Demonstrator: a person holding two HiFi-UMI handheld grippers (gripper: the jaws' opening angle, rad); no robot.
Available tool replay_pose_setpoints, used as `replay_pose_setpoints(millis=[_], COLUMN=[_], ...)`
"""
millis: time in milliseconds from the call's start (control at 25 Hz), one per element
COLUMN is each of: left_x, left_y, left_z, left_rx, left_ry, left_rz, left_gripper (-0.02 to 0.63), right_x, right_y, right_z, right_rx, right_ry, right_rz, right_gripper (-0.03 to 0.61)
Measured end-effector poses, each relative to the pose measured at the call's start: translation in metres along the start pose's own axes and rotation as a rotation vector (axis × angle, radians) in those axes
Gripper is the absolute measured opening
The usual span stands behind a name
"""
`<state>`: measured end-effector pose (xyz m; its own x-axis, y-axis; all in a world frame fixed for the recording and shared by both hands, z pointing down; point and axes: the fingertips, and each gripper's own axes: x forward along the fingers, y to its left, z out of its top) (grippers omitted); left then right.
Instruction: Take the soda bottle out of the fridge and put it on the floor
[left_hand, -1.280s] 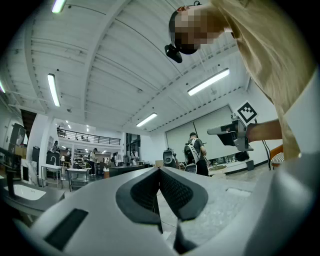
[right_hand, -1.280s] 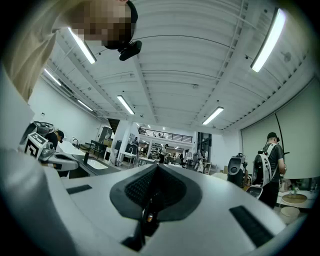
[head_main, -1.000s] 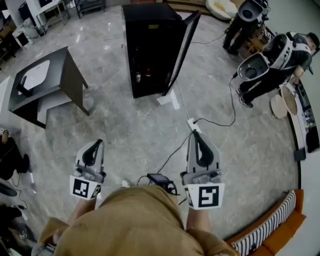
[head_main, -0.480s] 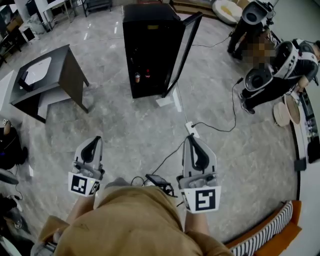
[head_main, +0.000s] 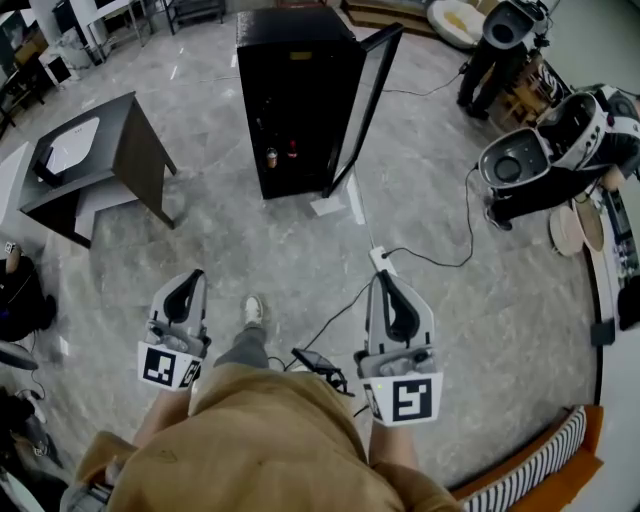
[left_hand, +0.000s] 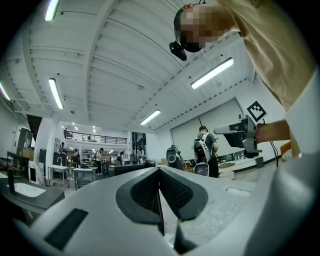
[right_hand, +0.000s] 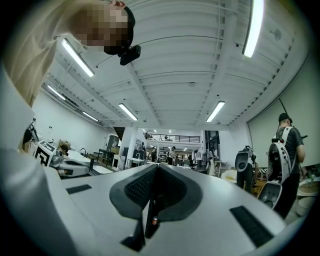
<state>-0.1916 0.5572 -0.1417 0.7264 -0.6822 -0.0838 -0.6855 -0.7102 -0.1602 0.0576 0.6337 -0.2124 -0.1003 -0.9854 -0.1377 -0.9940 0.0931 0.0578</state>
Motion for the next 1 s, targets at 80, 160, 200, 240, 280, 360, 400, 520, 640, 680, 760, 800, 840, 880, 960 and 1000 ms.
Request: replay_pose_setpoints(millis=[80, 160, 200, 240, 280, 360, 400, 520, 640, 680, 760, 800, 840, 880, 960, 1000], left_x=[0.011, 0.025, 0.035, 0.046, 0.058, 0.082, 0.096, 0.141, 0.183, 0.195, 0.214, 0.221, 0.227, 0.231, 0.240, 0.246], left_y=[0.006, 0.019, 0.028, 0.037, 0.048, 0.070, 0.081, 0.111, 0.140, 0.149, 0.163, 0.168, 0.173, 0.180, 0.195, 0.202], left_z=[-0.010, -0.024, -0.031, -0.037, -0.042, -0.051, -0.054, -0.062, -0.067, -0.068, -0.070, -0.074, -0.080, -0.089, -0.106, -0.113], left_rx=[-0.011, -0.031, -0.040, -0.048, -0.055, -0.066, -0.072, -0.068, -0.073, -0.076, -0.084, -0.092, -0.102, -0.115, -0.149, -0.160], left_ry=[0.016, 0.030, 0.034, 0.035, 0.035, 0.028, 0.023, 0.012, 0.004, 0.000, -0.001, 0.008, 0.023, 0.041, 0.071, 0.081], left_rz=[-0.014, -0.021, -0.023, -0.025, -0.028, -0.033, -0.038, -0.066, -0.082, -0.081, -0.082, -0.086, -0.092, -0.098, -0.106, -0.113], left_gripper=[0.002, 0.003, 0.003, 0.002, 0.002, 0.002, 0.002, 0.002, 0.002, 0.002, 0.002, 0.002, 0.002, 0.003, 0.002, 0.003], right_x=[0.014, 0.034, 0.046, 0.061, 0.076, 0.108, 0.126, 0.180, 0.229, 0.242, 0.267, 0.278, 0.288, 0.298, 0.317, 0.327], right_y=[0.001, 0.000, -0.002, -0.004, -0.007, -0.009, -0.011, -0.016, -0.015, -0.015, -0.019, -0.020, -0.021, -0.021, -0.019, -0.018], right_z=[-0.008, -0.017, -0.021, -0.023, -0.025, -0.031, -0.032, -0.032, -0.034, -0.036, -0.042, -0.046, -0.050, -0.054, -0.060, -0.061], right_rx=[-0.006, -0.011, -0.012, -0.012, -0.013, -0.026, -0.031, -0.035, -0.041, -0.038, -0.029, -0.025, -0.022, -0.019, -0.019, -0.022], right_ry=[0.016, 0.032, 0.034, 0.035, 0.037, 0.051, 0.057, 0.051, 0.056, 0.062, 0.078, 0.087, 0.096, 0.106, 0.123, 0.130], right_rz=[0.013, 0.018, 0.015, 0.012, 0.011, 0.012, 0.012, 0.016, 0.038, 0.043, 0.046, 0.045, 0.043, 0.040, 0.036, 0.034], right_gripper=[0.002, 0.002, 0.002, 0.002, 0.002, 0.002, 0.002, 0.002, 0.002, 0.002, 0.002, 0.002, 0.002, 0.002, 0.002, 0.002])
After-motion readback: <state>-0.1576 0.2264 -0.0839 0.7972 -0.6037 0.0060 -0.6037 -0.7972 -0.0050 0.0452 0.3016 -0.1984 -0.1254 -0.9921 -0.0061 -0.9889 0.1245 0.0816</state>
